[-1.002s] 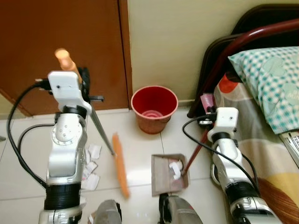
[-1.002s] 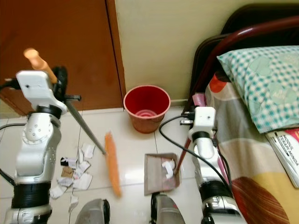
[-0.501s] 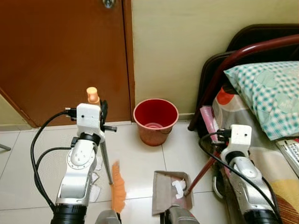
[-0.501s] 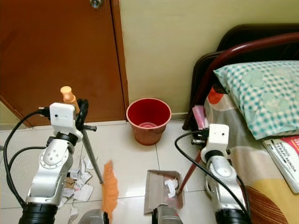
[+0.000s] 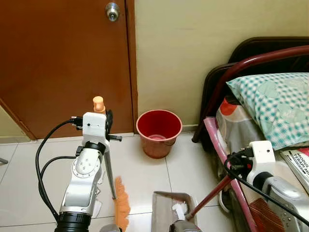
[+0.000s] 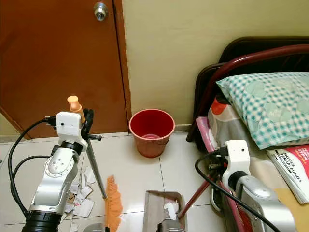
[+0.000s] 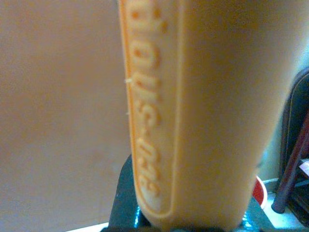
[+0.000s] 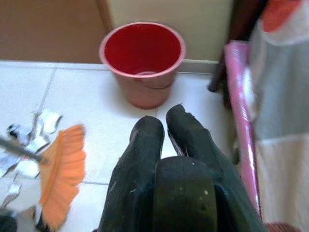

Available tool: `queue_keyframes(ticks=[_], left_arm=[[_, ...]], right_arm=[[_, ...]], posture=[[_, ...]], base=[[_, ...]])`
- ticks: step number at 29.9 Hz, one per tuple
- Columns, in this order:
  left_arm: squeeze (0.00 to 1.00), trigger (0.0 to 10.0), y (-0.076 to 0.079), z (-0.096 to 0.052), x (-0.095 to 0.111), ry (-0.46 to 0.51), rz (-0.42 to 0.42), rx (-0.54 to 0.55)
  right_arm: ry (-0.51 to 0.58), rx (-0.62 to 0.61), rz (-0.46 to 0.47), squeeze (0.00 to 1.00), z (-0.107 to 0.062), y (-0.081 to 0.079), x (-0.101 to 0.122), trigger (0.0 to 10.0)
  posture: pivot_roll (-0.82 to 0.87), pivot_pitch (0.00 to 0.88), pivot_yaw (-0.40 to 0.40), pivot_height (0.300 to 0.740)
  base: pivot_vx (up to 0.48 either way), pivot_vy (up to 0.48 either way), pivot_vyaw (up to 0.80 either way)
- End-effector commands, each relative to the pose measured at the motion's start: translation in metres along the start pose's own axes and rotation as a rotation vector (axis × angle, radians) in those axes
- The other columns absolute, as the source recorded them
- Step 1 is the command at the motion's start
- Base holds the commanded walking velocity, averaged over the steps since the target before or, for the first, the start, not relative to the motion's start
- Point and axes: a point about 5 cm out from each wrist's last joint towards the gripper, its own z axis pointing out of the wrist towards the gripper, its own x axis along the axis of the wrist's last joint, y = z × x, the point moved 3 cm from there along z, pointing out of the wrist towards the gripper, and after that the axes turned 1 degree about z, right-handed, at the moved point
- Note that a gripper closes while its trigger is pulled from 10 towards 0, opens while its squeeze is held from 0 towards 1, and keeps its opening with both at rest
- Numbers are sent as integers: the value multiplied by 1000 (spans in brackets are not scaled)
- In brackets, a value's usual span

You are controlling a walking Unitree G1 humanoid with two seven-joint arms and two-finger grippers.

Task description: Sweep floor

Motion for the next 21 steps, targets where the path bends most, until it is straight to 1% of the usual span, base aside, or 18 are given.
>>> queue_keyframes(ticks=[1,2,3,6,7,8,9,11,13,14,15,16,18,19,20,21], left_arm=[[0,10000,4,5,6,20,-9,-12],[0,10000,6,6,6,18,-10,-21],[0,10000,7,6,6,18,-10,-23],[0,10000,8,7,7,18,-8,-28],[0,10000,8,7,7,18,-8,-28],[0,10000,7,8,8,19,-7,-26],[0,10000,7,9,10,21,-7,-26],[0,10000,7,9,10,22,-7,-26],[0,10000,7,7,6,12,-3,-33],[0,10000,7,7,6,12,-3,-33],[0,10000,7,6,4,8,-2,-36],[0,10000,8,5,3,4,-1,-39],[0,10000,9,5,3,4,0,-42],[0,10000,8,5,2,3,2,-30],[0,10000,5,5,1,-1,7,-10],[0,10000,2,5,-1,-6,15,8]], right_arm=[[-128,97,45,0,1,-11,-24,10000],[-119,90,21,0,6,-9,-18,10000],[-117,88,20,0,7,-9,-15,10000],[-50,24,22,0,20,-6,2,10000],[-50,24,22,0,20,-6,2,10000],[25,-35,17,0,29,-5,17,10000],[60,-59,15,0,35,-8,24,10000],[63,-60,14,0,36,-8,25,10000],[92,-14,7,0,45,-22,27,10000],[92,-14,7,0,45,-22,27,10000],[97,4,6,0,48,-27,27,10000],[110,13,3,0,52,-33,29,0],[136,24,-1,0,58,-41,37,0],[152,25,1,0,62,-46,42,4549],[176,22,14,0,65,-49,48,10000],[196,16,24,0,68,-52,53,10000]], posture=[[-43,24,-15,740],[-41,26,-10,740],[-41,26,-10,740],[-37,27,-7,740],[-37,27,-7,740],[-34,31,4,740],[-30,37,18,740],[-30,37,18,740],[-30,37,18,740],[-30,37,18,740],[-30,37,18,740],[-28,30,16,740],[-26,26,13,740],[-25,23,9,740],[-25,23,9,740],[-25,23,9,740]], base=[[0,0,0],[0,0,0],[0,0,0],[0,0,0],[0,0,0],[0,0,0],[0,0,0],[0,0,0],[0,0,0],[0,0,0],[0,0,0],[0,0,0],[0,0,0],[0,0,0],[0,0,0],[0,0,0]])
